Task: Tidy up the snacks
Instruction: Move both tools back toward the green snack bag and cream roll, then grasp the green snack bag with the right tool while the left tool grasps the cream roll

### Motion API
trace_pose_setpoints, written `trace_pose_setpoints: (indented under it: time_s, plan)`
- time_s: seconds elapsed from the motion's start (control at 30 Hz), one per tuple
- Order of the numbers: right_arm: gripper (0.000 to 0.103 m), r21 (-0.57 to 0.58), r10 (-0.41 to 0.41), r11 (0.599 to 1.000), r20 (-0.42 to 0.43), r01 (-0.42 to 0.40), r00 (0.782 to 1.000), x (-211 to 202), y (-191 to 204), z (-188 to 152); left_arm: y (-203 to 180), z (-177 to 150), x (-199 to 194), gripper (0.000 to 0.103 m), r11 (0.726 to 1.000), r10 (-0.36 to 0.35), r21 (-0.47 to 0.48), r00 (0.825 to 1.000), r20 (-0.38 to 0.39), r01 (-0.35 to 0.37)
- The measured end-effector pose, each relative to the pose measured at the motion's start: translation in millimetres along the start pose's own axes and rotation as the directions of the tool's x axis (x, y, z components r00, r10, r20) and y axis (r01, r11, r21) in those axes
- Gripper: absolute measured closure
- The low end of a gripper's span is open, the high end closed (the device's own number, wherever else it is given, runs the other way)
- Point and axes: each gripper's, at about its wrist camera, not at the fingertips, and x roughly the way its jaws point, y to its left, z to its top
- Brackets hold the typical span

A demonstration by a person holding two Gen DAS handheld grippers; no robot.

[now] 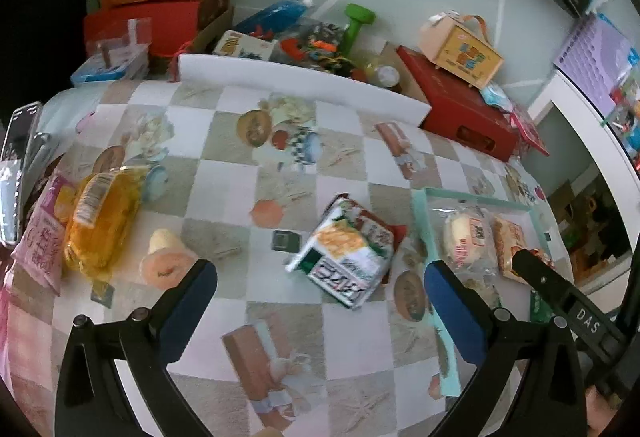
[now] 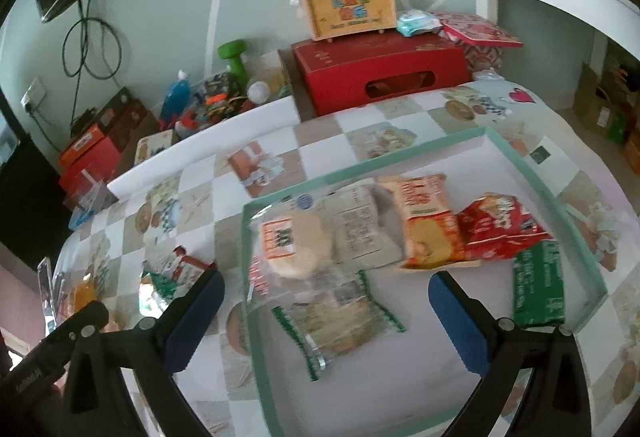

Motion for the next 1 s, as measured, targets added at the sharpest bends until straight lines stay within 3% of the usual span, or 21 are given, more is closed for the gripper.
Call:
trace_pose_setpoints:
  time_s: [0.33,0.6,1.0]
  plan:
    - [0.0,-0.119,0.053,0.991,-0.007,-0.053,0.999,5,54,-11,52,3,-14,0.0,0.995,0.088,-0.053,0.995,0.036,-0.086]
    - [0.0,-0.208,0.101,0.972,-0.028,-0.105,0.994,11,91,-22,89,4,-17,0.0,0.989,0.096,-0.119,0.995,0.038,-0.091]
    - [0.003,-0.451,0.034,0.89,-0.082,-0.068,0.996,46,144,-52,99,-2,10,0.0,0.989,0.11,-0.094,0.992,-0.055,-0.115]
